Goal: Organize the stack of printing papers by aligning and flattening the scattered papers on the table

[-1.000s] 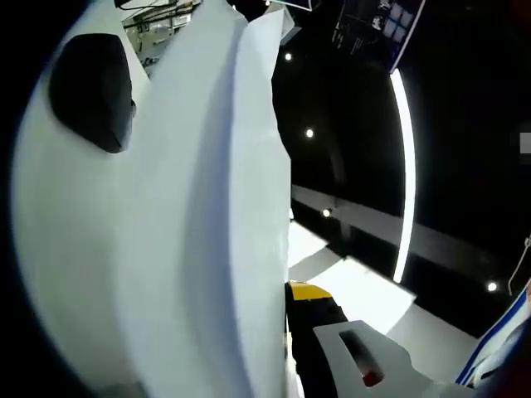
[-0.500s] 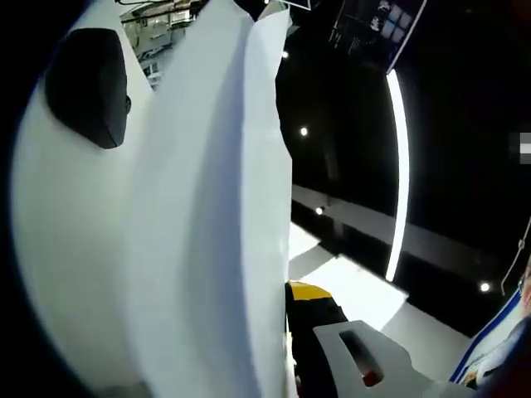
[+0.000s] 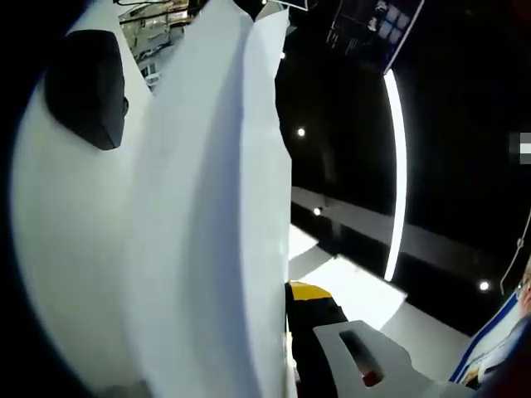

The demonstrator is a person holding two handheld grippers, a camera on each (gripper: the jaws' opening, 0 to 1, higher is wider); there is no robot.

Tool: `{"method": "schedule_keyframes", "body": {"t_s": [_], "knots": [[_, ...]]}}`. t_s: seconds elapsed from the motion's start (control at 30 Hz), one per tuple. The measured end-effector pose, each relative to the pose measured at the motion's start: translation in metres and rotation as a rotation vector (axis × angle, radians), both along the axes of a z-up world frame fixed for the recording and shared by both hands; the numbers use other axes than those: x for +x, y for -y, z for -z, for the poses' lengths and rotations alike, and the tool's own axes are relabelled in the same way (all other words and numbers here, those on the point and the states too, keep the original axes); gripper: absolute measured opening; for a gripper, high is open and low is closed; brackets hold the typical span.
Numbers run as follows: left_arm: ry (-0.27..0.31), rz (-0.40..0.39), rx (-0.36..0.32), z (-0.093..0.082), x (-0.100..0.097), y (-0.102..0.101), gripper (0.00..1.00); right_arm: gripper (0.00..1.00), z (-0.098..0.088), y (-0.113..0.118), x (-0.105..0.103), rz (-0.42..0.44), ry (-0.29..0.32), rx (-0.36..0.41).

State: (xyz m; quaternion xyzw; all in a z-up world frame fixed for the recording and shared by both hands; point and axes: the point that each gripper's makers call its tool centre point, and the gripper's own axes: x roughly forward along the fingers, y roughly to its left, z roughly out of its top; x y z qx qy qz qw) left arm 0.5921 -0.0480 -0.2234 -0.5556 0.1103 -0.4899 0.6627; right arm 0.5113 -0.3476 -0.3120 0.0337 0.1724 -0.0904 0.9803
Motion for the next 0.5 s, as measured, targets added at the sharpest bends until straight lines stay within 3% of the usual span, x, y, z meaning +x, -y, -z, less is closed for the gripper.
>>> {"method": "schedule_keyframes", "body": {"t_s": [0.07, 0.1, 0.5], "knots": [[-0.003, -0.001, -0.002, 0.0001, 0.0004, -0.0001, 0.06, 0.87, 0.0068, 0.0031, -0.0018, 0.007, -0.031, -0.034], [-0.003, -0.001, -0.001, 0.0001, 0.0004, -0.0001, 0.06, 0.87, 0.0075, 0.0007, -0.0009, 0.009, -0.018, -0.004], [0.002, -0.001, 0.002, 0.0002, 0.0003, -0.0005, 0.06, 0.78, 0.0084, 0.0006, 0.007, -0.041, -0.015, -0.022]]}}
